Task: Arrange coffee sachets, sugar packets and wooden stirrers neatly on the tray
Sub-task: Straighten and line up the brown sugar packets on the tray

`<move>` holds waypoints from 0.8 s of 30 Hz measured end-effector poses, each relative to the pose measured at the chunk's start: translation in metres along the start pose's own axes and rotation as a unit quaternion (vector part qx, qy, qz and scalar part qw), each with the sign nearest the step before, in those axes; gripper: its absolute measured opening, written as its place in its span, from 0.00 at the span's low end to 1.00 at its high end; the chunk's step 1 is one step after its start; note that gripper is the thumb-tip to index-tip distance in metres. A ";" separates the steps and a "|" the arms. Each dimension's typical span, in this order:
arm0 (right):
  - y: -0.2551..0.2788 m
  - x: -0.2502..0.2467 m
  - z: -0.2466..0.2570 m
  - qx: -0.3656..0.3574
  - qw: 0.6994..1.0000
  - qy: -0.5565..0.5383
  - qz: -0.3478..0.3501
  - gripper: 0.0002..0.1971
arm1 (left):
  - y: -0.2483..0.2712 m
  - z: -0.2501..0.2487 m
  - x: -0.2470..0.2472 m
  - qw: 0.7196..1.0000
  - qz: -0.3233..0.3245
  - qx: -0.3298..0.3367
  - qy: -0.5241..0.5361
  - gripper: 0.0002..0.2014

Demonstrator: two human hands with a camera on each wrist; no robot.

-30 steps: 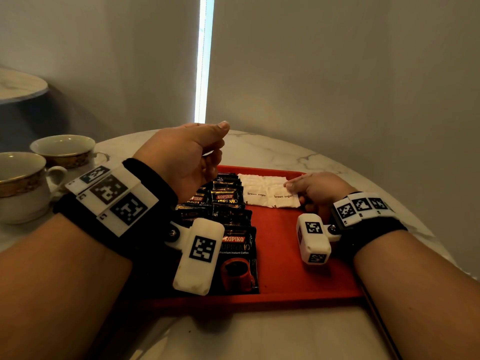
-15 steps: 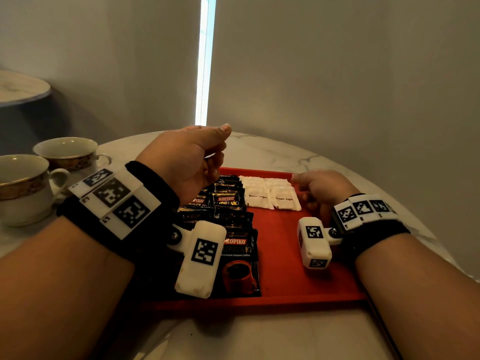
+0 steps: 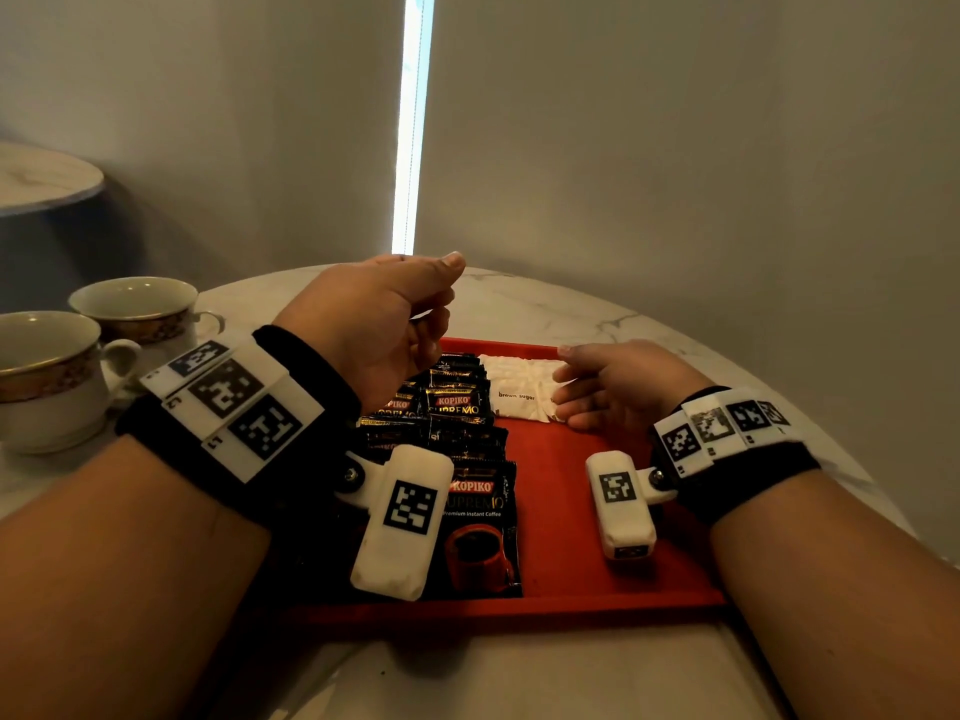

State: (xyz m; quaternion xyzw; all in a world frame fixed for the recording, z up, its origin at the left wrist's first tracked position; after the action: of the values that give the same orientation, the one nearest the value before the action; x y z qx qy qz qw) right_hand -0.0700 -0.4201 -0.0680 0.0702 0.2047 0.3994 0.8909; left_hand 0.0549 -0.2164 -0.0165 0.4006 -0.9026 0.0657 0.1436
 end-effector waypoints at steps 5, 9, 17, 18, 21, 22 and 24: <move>0.003 0.002 0.006 -0.018 1.000 0.003 0.006 0.16 | 0.000 0.000 0.001 1.000 -0.002 0.001 0.000 0.08; 0.006 0.014 0.011 -0.027 0.999 -0.005 0.044 0.17 | 0.000 0.000 0.001 1.000 -0.001 0.001 -0.003 0.08; 0.007 0.029 0.008 -0.020 0.996 0.012 0.084 0.19 | 0.002 -0.001 0.003 1.000 0.007 0.005 -0.006 0.07; 0.006 0.029 0.008 -0.021 0.996 0.011 0.084 0.19 | 0.001 -0.001 0.003 1.000 0.007 0.005 -0.005 0.07; 0.005 0.030 0.007 -0.028 0.996 0.011 0.078 0.19 | 0.001 -0.001 0.003 1.000 0.005 0.006 -0.004 0.07; 0.005 0.030 0.007 -0.030 0.997 0.013 0.076 0.19 | 0.001 -0.001 0.003 1.000 0.007 0.006 -0.002 0.08; 0.005 0.025 0.009 -0.036 0.997 0.020 0.064 0.19 | 0.001 0.000 0.004 1.000 0.008 0.005 0.003 0.08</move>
State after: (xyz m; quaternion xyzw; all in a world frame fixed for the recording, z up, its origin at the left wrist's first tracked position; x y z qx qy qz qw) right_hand -0.0544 -0.3983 -0.0662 0.0430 0.2025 0.4641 0.8613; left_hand 0.0518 -0.2181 -0.0151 0.3935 -0.9052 0.0727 0.1433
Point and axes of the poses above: each hand's wrist, its own y-axis away from the middle knuckle, its own x-axis out of the palm, z = x × y, the point moved 8 cm from there along -y, towards the middle knuckle, and after that the axes turned 2 degrees about -y, right-handed, at the moved point
